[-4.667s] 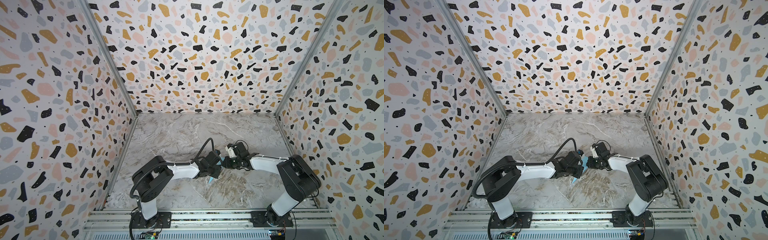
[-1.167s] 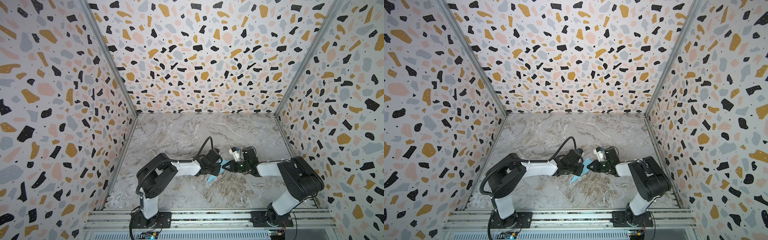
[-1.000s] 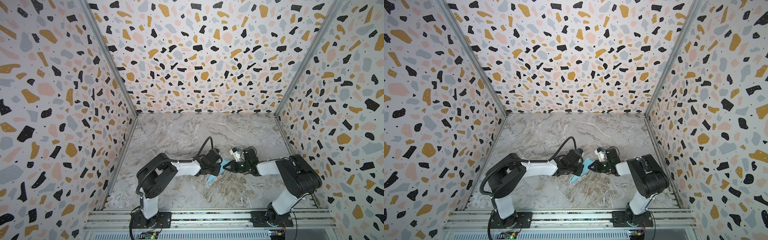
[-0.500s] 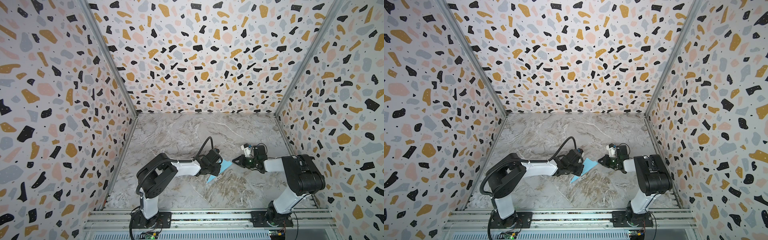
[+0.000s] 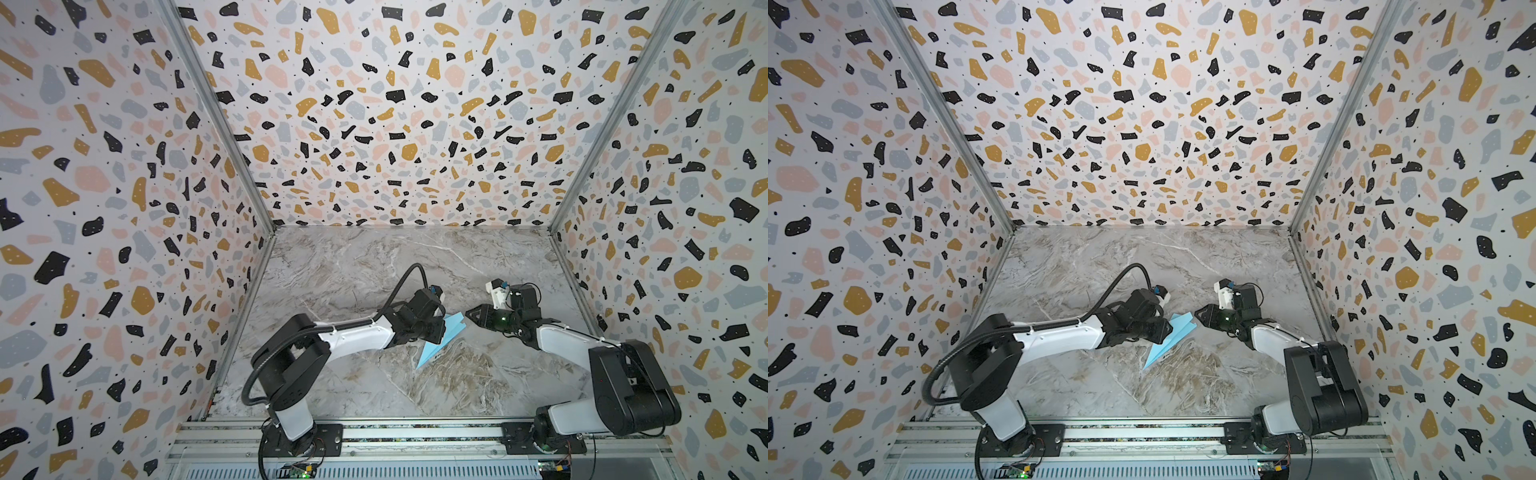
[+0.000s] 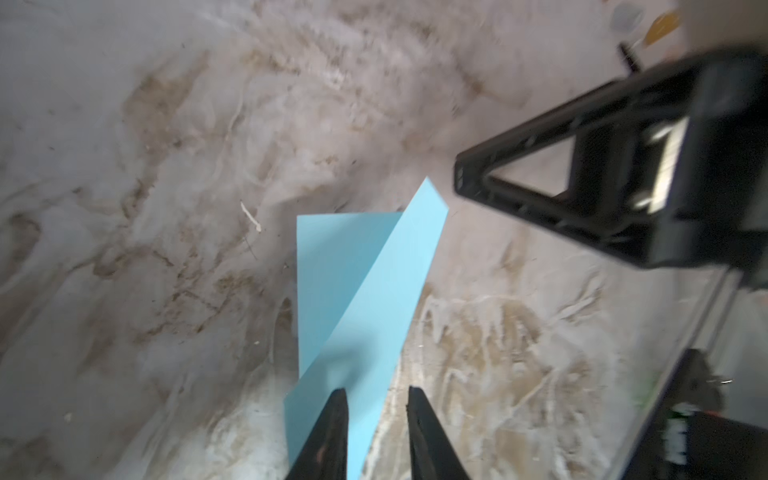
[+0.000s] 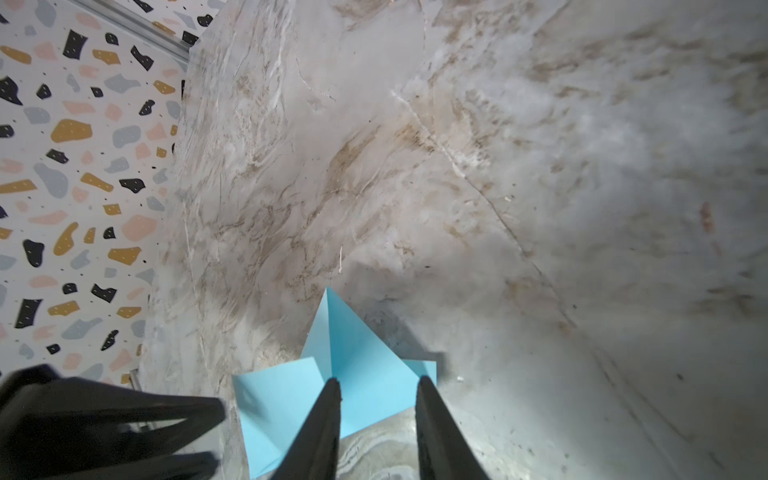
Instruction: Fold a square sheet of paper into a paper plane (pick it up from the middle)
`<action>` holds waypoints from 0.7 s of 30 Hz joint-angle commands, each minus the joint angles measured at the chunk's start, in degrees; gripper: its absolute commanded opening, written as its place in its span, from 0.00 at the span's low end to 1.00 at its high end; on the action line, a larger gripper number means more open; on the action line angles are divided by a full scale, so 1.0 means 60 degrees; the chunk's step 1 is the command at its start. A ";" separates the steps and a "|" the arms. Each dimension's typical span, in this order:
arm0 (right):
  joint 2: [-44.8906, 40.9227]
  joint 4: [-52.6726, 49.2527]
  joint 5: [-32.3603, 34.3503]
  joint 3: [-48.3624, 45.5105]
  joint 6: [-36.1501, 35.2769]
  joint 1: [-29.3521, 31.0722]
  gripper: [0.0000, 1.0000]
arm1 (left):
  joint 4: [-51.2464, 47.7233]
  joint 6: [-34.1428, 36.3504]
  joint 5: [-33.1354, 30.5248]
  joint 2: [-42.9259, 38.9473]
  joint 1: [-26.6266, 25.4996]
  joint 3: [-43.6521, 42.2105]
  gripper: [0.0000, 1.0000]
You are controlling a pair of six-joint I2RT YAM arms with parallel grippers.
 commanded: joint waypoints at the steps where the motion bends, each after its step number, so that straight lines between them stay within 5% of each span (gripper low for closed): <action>1: -0.0745 -0.0570 0.0556 -0.0061 0.0058 0.0106 0.41 | 0.0315 -0.0259 -0.0278 -0.0911 0.0143 -0.0363 0.41; 10: -0.2114 -0.2641 0.1962 0.0300 0.1009 0.1052 0.53 | -0.0704 0.0116 -0.2331 -0.3488 0.1243 -0.1870 0.76; 21: -0.2259 -0.3323 0.5232 0.0822 0.4755 0.4925 0.67 | -0.0605 0.0479 -0.1957 -0.5195 0.3022 -0.3443 0.90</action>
